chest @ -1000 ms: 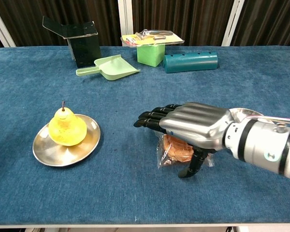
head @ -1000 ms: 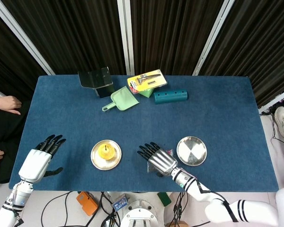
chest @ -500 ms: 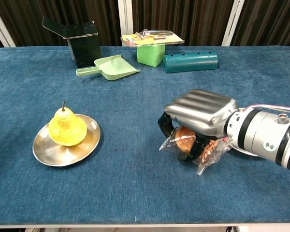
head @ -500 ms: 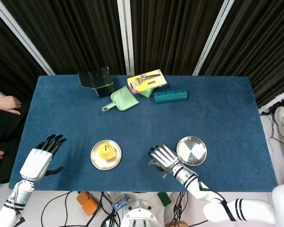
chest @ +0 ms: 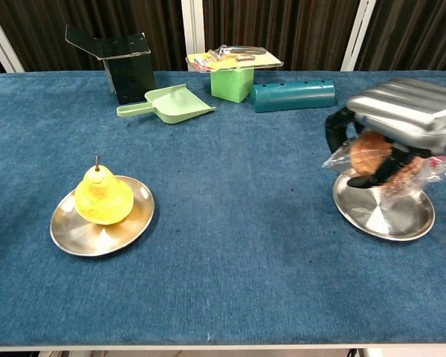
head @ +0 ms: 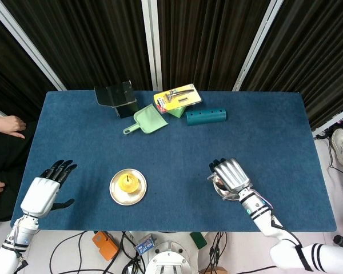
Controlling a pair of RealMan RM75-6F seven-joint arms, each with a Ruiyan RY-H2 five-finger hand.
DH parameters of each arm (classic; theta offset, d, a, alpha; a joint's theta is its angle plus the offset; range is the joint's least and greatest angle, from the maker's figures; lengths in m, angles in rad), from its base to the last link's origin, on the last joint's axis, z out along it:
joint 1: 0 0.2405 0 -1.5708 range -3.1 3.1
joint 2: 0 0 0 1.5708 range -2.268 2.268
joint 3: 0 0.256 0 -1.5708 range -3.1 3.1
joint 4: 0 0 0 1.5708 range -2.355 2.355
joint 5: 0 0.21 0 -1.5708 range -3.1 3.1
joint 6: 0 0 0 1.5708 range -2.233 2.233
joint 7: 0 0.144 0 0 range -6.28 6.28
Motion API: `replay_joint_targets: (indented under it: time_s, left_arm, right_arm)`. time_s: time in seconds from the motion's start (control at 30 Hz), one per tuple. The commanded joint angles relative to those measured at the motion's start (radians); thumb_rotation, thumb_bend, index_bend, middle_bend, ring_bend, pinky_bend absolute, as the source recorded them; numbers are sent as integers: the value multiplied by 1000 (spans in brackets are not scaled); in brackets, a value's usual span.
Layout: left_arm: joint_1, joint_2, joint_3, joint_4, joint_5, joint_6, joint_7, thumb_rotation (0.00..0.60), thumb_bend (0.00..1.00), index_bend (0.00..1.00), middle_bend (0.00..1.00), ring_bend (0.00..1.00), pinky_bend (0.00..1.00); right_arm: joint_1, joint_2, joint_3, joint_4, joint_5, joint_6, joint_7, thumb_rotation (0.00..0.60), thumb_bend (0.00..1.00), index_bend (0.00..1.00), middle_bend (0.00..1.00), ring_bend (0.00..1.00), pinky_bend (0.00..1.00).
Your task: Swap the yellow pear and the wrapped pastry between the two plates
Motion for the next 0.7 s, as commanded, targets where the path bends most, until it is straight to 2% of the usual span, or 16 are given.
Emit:
replay_joint_targets:
  time_s: [0.03,0.17,0.27,0.4,0.5,0.57,0.7]
  left_arm:
    - [-1,-6,-1,5,-3,-13,-1,600,0,129,97,85,325]
    - [0,-16,-4,14,-8,-27,0,600,0,129,97,85,325]
    - [2,-19,-6,20,-13,-35,-3,600,0,128,97,84,325]
    - [3,-21,-7,25,-11,-41,-9,600,0,129,97,85,325]
    - [5,-19,-9,27,-9,-41,-13,600,0,129,96,85,325]
    - [6,-16,-11,26,-9,-39,-18,600,0,129,97,85,325]
    - [11,-9,-15,22,-9,-34,-28,600,0,129,97,85,325]
  right_arm:
    - [-33,25,-44,98,-40,-5,134,600,377,350,426,445,756]
    - [-25,-6,-65,178,-82,-35,233,600,377,92,251,271,638]
    - [-20,-26,-70,212,-101,-42,260,600,377,12,188,201,614]
    - [-17,-25,-75,215,-106,-53,259,600,377,0,134,152,558]
    - [-21,-5,-79,194,-95,-60,251,600,347,0,63,82,458]
    - [-26,13,-80,172,-84,-62,237,600,277,0,12,20,367]
    - [-29,44,-81,132,-71,-72,243,600,193,0,0,0,184]
